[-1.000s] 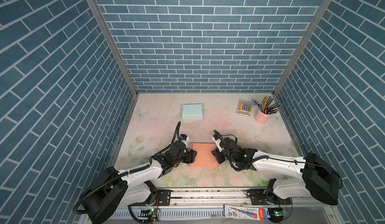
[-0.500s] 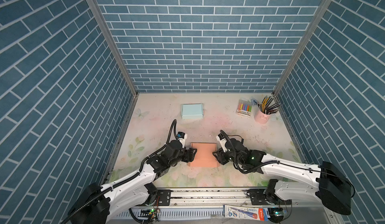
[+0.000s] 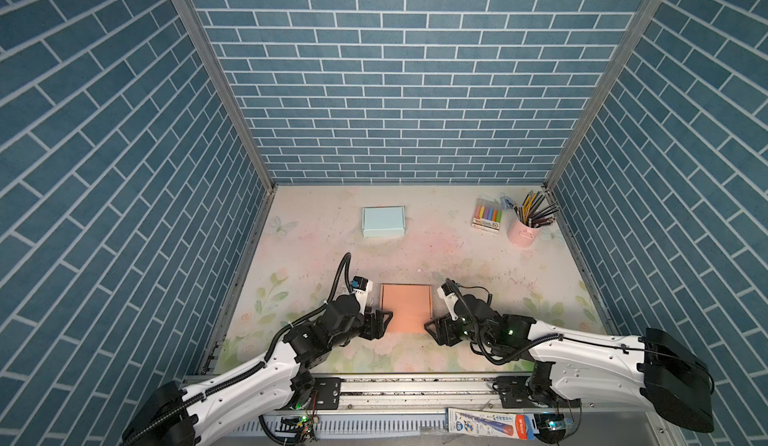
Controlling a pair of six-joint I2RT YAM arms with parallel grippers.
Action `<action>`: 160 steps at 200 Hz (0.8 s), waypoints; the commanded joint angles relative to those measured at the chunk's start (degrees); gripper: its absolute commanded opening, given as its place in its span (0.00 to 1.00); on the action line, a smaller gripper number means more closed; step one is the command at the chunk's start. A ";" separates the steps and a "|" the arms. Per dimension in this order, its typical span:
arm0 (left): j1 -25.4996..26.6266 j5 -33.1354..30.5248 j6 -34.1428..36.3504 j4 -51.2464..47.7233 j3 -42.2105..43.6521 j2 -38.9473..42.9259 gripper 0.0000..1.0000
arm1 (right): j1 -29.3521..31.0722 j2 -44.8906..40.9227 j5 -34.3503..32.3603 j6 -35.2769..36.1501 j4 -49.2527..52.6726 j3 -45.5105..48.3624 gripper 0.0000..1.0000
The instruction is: Fold the paper box
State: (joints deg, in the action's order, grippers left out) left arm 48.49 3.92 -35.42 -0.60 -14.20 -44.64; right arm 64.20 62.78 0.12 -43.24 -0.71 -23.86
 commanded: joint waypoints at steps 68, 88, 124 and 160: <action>2.35 -1.92 -2.99 -0.37 2.05 1.08 0.77 | 1.90 3.90 1.43 -4.19 -6.76 -0.04 0.68; 2.96 -1.98 -3.50 0.10 2.11 0.62 0.77 | 2.28 4.00 1.10 -4.50 -7.37 0.19 0.68; 4.54 -2.96 -4.78 1.01 2.83 -0.16 0.76 | 3.09 4.65 0.55 -4.96 -8.55 0.55 0.68; 5.67 -2.55 -5.80 3.54 3.74 -1.14 0.76 | 4.51 5.51 -0.42 -5.84 -8.96 0.78 0.69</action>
State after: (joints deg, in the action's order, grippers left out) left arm 53.30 2.33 -39.70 0.49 -11.49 -45.19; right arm 67.64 67.57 1.04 -46.33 -8.60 -23.68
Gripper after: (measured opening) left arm 0.760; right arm 0.687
